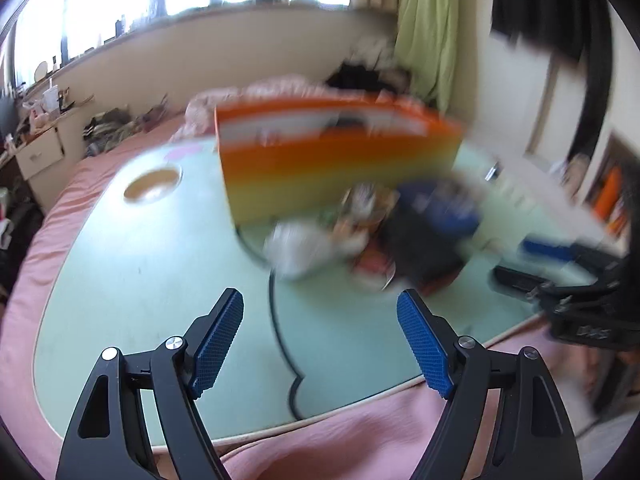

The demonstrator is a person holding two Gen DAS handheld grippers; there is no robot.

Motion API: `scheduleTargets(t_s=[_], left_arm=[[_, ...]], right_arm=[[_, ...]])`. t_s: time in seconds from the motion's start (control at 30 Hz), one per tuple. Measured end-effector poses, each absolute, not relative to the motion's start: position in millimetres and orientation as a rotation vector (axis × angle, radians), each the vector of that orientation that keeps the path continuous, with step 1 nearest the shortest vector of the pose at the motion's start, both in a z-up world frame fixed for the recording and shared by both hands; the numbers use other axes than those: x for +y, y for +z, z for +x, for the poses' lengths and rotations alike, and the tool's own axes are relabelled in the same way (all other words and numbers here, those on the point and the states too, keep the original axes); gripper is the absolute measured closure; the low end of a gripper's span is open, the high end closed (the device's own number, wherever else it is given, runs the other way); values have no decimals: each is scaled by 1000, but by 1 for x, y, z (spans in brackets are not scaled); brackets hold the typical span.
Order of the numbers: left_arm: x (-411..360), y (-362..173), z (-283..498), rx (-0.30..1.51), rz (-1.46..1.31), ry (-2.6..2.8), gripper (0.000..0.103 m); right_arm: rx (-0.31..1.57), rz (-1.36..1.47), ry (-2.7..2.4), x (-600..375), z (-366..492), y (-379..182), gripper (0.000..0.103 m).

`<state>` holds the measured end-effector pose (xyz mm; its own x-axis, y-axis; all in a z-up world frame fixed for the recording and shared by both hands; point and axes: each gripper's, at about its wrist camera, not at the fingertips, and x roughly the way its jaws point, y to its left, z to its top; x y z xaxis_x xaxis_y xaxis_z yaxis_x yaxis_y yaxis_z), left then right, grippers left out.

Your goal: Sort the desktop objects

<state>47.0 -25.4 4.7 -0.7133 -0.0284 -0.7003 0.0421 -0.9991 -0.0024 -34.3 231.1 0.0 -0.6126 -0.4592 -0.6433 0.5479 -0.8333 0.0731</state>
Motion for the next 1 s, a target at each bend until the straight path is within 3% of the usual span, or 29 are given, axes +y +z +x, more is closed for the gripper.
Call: scheduleTargets(t_s=[0.07,1.0], left_arm=[[-23,-4,43,-32,1160,-2847,0],[-26,-5,45,-11,1171,-2869,0]], right_arm=[[236,890,-2420,225,-29,-8,3],[245,873,-2393,224,-24,-8,0]])
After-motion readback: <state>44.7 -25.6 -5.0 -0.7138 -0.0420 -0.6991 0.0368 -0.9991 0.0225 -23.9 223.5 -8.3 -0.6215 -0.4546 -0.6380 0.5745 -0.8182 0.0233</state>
